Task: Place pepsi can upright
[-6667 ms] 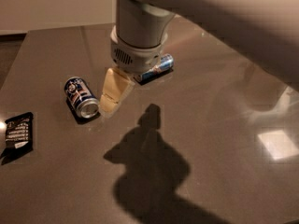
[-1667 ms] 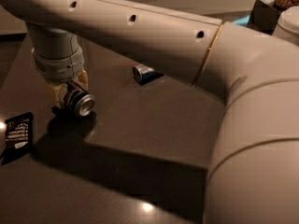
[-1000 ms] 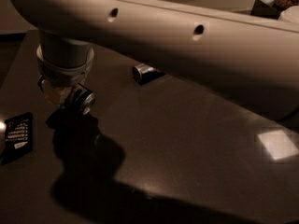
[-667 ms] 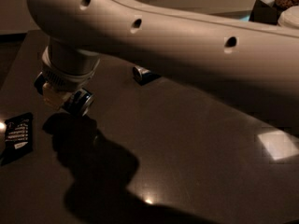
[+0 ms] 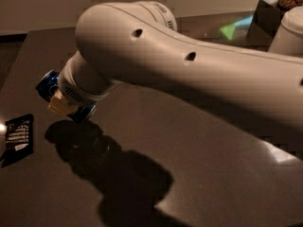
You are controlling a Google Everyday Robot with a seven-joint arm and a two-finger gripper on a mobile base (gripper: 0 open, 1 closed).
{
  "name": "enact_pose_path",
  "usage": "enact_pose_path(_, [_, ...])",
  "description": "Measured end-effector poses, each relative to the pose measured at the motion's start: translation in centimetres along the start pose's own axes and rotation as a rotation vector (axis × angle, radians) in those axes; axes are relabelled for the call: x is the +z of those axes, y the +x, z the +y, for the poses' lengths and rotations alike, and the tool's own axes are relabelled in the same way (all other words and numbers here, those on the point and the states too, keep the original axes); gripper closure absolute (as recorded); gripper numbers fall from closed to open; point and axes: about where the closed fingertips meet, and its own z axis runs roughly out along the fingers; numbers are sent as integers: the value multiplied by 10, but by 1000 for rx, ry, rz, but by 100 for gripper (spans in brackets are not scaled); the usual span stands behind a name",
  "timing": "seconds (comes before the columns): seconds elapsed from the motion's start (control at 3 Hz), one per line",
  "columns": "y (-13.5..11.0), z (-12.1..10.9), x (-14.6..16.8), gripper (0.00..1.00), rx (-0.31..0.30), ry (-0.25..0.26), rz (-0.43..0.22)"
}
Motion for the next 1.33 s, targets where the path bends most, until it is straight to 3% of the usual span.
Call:
enact_pose_path(0.67, [19, -5, -10, 100, 75, 30, -240])
enact_pose_path(1.0, [20, -8, -15, 100, 94, 18, -333])
enact_pose_path(1.33, [26, -11, -18, 100, 75, -12, -407])
